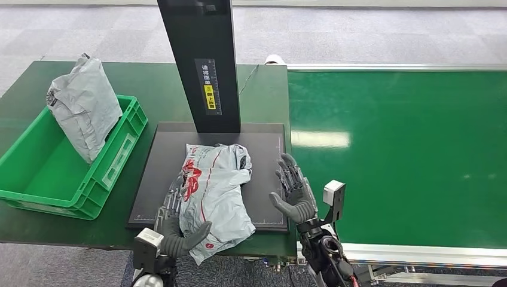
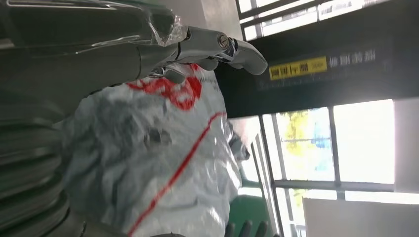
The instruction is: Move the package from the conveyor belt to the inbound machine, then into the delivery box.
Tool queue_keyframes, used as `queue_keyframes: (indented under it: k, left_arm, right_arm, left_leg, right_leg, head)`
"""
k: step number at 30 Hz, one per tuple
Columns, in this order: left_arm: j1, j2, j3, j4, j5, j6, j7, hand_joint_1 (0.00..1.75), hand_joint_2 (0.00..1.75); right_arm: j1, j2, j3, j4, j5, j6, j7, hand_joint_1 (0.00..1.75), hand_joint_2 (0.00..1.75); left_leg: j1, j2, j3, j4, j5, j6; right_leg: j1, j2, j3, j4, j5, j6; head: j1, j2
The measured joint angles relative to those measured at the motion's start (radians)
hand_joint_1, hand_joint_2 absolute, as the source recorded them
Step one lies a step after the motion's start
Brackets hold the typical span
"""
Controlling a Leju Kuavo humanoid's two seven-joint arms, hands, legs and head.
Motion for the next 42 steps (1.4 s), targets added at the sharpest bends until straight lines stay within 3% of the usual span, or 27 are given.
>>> queue_keyframes:
  k: [5, 13, 14, 17, 18, 20, 31, 38, 42]
  left_arm:
    - [-0.035, -0.02, -0.072, 0.078, -0.099, 0.025, 0.027, 0.0, 1.75]
    - [-0.175, -0.045, -0.115, 0.281, -0.159, 0.103, 0.071, 0.0, 1.75]
    - [-0.192, -0.047, -0.115, 0.307, -0.162, 0.108, 0.074, 0.14, 1.75]
    - [-0.243, -0.053, -0.115, 0.379, -0.166, 0.121, 0.078, 1.3, 1.75]
    - [-0.259, -0.054, -0.115, 0.402, -0.166, 0.124, 0.077, 1.57, 1.75]
    - [-0.289, -0.056, -0.114, 0.447, -0.165, 0.132, 0.07, 1.69, 1.75]
    - [-0.366, -0.055, -0.096, 0.565, -0.208, 0.199, 0.047, 1.75, 1.75]
    - [-0.383, -0.052, -0.07, 0.576, -0.208, 0.236, 0.032, 1.75, 1.75]
    - [-0.362, -0.039, -0.032, 0.513, -0.158, 0.255, 0.006, 1.75, 1.75]
  right_arm:
    - [0.038, -0.004, -0.052, -0.093, 0.003, -0.01, 0.023, 0.0, 1.75]
    - [0.029, -0.003, -0.08, -0.129, 0.018, 0.009, 0.033, 0.0, 1.75]
    - [0.023, -0.002, -0.08, -0.128, 0.019, 0.009, 0.033, 0.0, 1.75]
    - [0.006, 0.0, -0.084, -0.128, 0.023, 0.009, 0.033, 0.0, 1.75]
    - [0.002, 0.0, -0.085, -0.128, 0.023, 0.009, 0.033, 0.0, 1.75]
    - [-0.001, 0.001, -0.086, -0.128, 0.023, 0.008, 0.033, 0.0, 1.75]
    - [0.053, 0.001, -0.102, -0.198, 0.028, -0.021, 0.051, 0.0, 1.75]
    - [0.102, -0.001, -0.116, -0.253, 0.028, -0.036, 0.052, 0.0, 1.75]
    - [0.129, -0.001, -0.123, -0.281, 0.027, -0.047, 0.054, 0.0, 1.75]
  left_leg:
    - [0.0, 0.0, 0.0, 0.0, 0.0, 0.0]
    - [0.0, 0.0, 0.0, 0.0, 0.001, 0.0]
    - [0.0, 0.0, 0.001, 0.0, 0.001, 0.0]
    - [0.0, 0.0, 0.001, 0.0, 0.001, 0.0]
    - [0.0, -0.001, 0.001, 0.0, 0.001, 0.0]
    - [0.0, -0.001, 0.002, 0.0, 0.001, 0.0]
    - [0.0, -0.001, 0.003, 0.0, 0.001, 0.0]
    - [0.0, 0.0, 0.005, 0.0, 0.001, 0.0]
    - [0.0, 0.0, 0.005, 0.0, 0.001, 0.0]
  right_leg:
    - [0.0, 0.0, 0.0, 0.0, 0.0, 0.0]
    - [0.0, 0.0, 0.001, 0.0, 0.001, 0.0]
    - [0.0, 0.0, 0.001, 0.0, 0.001, 0.0]
    - [0.0, 0.0, 0.002, 0.0, 0.001, 0.0]
    - [0.0, 0.0, 0.002, 0.0, 0.001, 0.0]
    - [0.0, 0.0, 0.003, 0.0, 0.001, 0.0]
    - [0.0, 0.0, 0.005, 0.0, 0.001, 0.0]
    - [0.0, 0.0, 0.006, 0.0, 0.001, 0.0]
    - [0.0, 0.0, 0.006, 0.0, 0.001, 0.0]
  head:
    - [0.0, 0.0]
    - [0.0, 0.0]
    - [0.0, 0.0]
    - [0.0, 0.0]
    - [0.0, 0.0]
    - [0.0, 0.0]
    - [0.0, 0.0]
    - [0.0, 0.0]
    - [0.0, 0.0]
